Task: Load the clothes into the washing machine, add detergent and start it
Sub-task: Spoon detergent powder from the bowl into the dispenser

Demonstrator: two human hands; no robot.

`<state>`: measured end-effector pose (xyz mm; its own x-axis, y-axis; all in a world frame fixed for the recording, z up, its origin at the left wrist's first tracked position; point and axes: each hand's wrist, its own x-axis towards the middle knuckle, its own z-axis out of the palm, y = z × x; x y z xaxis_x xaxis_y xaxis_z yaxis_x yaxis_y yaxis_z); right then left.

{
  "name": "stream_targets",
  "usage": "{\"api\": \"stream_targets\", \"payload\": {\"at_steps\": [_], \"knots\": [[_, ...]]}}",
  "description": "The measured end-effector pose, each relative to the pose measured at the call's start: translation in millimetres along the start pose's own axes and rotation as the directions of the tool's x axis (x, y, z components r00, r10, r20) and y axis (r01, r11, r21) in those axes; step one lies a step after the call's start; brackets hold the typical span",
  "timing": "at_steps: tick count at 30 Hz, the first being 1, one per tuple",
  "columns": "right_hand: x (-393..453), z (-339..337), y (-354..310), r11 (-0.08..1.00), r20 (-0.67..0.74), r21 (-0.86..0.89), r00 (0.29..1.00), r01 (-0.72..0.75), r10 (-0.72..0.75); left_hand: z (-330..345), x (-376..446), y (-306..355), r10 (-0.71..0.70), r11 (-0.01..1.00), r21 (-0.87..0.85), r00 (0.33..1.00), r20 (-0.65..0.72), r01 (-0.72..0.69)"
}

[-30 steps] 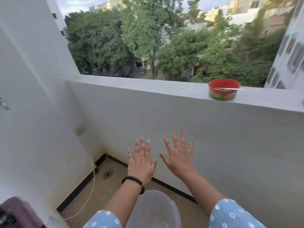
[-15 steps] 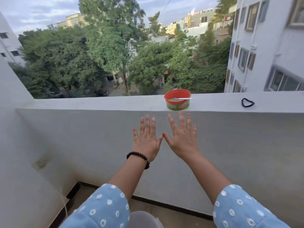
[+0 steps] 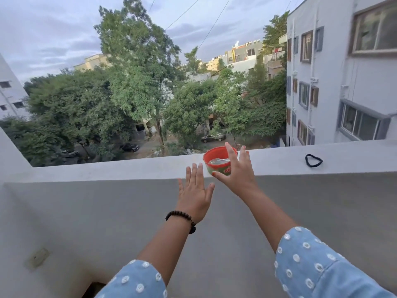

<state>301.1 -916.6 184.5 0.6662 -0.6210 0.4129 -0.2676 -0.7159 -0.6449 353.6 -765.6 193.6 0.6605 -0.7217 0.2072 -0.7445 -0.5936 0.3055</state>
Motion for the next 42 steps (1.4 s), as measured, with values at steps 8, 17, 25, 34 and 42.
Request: {"api": "stream_targets", "payload": {"at_steps": [8,17,25,34,42], "knots": [[24.1,12.5,13.3,0.991,0.006,0.129,0.999,-0.046,0.045,3.4,3.1,-14.1,-0.014,0.996,-0.087,0.998,0.058,0.019],[14.5,9.6,11.0,0.969,-0.059,0.247,0.998,-0.002,0.017,6.2,-3.3,-15.1,-0.040,0.949,-0.313,0.998,0.038,0.050],[-47.2,2.5,-25.6,0.906,0.021,0.414,0.994,0.086,-0.104,-12.6,-28.6,-17.2,-0.332,0.412,-0.873,0.935,0.124,0.262],[-129.0,43.2,-53.7,0.822,0.305,0.568,0.915,0.047,-0.263,-20.5,-110.2,-60.8,-0.436,-0.093,-0.964,0.860,0.265,0.250],[-169.0,75.4,-89.8,0.550,0.640,0.654,0.768,-0.520,-0.035,-24.1,-190.7,-113.5,-0.716,0.089,-0.990,0.698,0.013,0.109]]}}
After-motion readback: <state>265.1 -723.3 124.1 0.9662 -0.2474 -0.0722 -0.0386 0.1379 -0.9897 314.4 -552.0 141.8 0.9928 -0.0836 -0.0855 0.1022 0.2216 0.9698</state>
